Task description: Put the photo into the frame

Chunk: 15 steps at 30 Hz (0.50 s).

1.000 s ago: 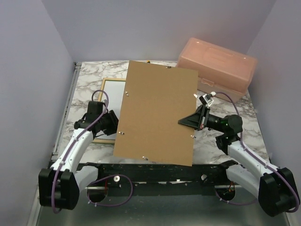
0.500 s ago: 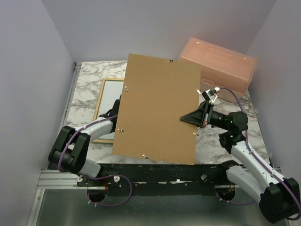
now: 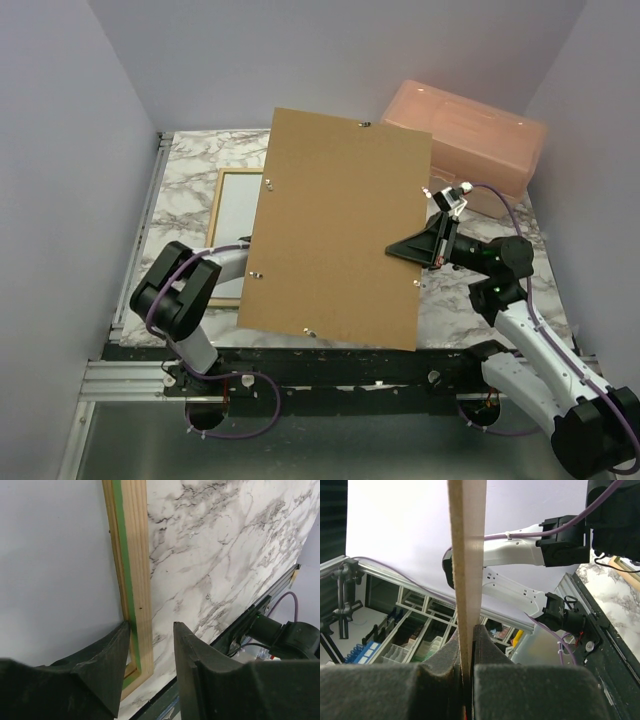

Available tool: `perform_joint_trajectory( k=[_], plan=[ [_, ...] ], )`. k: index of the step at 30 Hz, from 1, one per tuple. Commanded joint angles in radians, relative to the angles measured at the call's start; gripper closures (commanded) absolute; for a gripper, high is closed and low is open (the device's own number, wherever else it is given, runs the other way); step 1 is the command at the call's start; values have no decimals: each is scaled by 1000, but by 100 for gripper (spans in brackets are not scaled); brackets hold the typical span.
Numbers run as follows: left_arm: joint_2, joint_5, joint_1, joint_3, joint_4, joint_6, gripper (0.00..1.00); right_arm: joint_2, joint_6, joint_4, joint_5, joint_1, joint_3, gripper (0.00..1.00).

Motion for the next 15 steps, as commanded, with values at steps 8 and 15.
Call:
perform_joint_trajectory(
  k=[8, 15],
  plan=[
    [122, 7, -148, 81, 45, -42, 69, -34, 15, 17, 13, -8, 56, 100],
    [187, 23, -255, 185, 56, -78, 69, -38, 17, 13, 9, -7, 67, 100]
  ],
)
